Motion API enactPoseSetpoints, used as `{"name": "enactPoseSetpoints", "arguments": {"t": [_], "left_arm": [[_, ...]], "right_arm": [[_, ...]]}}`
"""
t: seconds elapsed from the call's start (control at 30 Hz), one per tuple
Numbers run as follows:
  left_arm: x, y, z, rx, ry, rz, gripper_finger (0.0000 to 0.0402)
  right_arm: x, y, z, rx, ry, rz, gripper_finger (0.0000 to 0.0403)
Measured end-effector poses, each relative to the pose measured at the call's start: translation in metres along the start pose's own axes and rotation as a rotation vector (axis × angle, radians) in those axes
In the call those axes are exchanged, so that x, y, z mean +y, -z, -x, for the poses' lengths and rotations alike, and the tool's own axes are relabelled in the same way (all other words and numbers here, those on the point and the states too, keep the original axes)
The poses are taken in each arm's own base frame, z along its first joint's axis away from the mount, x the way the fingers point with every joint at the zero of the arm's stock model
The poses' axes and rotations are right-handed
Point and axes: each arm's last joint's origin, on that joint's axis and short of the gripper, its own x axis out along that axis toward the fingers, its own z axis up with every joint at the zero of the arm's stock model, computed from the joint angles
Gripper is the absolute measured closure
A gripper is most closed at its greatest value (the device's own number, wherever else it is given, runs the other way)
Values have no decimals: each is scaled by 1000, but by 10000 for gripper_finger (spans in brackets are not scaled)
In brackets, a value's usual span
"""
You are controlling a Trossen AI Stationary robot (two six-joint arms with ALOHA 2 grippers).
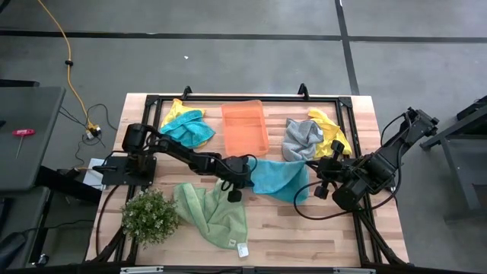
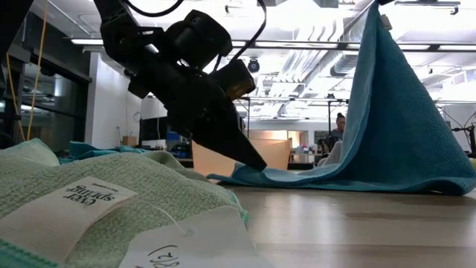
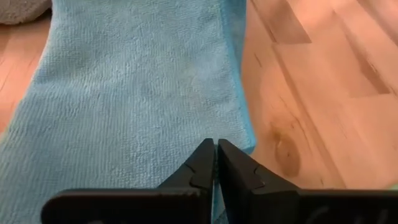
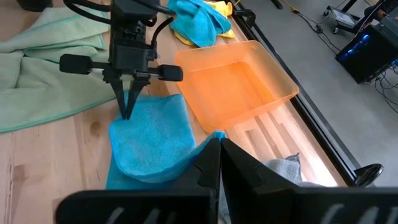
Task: Fold microfiber towels
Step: Fold the bottom blue microfiber cloth
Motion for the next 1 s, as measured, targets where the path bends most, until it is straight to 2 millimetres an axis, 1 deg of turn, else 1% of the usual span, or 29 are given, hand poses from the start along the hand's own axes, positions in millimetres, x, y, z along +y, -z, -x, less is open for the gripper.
{"name": "enactPoseSetpoints", "arguments": {"t": [0.1, 0.13, 0.2, 0.27, 0.37, 0.5, 0.57, 0.63, 0.73, 0.8, 0.9, 1.0], "left_arm": [[0, 1, 1, 22, -1, 0, 398], [0, 0, 5, 30, -2, 1, 399], [-1, -10, 14, 1, -34, -3, 399], [-1, -20, 28, -9, -69, -17, 400], [-3, -42, 60, -67, -137, -42, 400], [-8, -72, 120, -194, -232, -46, 401], [-12, -84, 153, -275, -276, -26, 401], [-16, -92, 185, -366, -300, -10, 401], [-22, -96, 225, -454, -304, 23, 401], [-27, -94, 244, -476, -307, 37, 401], [-34, -86, 264, -462, -336, 42, 401], [-40, -76, 278, -416, -381, 35, 401]], "right_arm": [[0, 0, 0, 0, 0, 0, 403], [0, 0, 0, 0, 1, 1, 403], [0, 0, 0, -7, 8, 3, 403], [-1, -1, 0, -18, 20, 3, 403], [-1, -1, 0, -32, 36, 19, 403], [-1, -1, 0, -41, 49, 47, 403], [-2, -2, 1, -52, 61, 49, 403], [-4, -8, 4, -63, 54, 40, 403], [-8, -20, 13, -98, 49, 3, 403], [-11, -27, 18, -117, 49, -15, 403], [-15, -33, 23, -122, 39, -25, 403], [-18, -36, 27, -115, 23, -40, 403]]}}
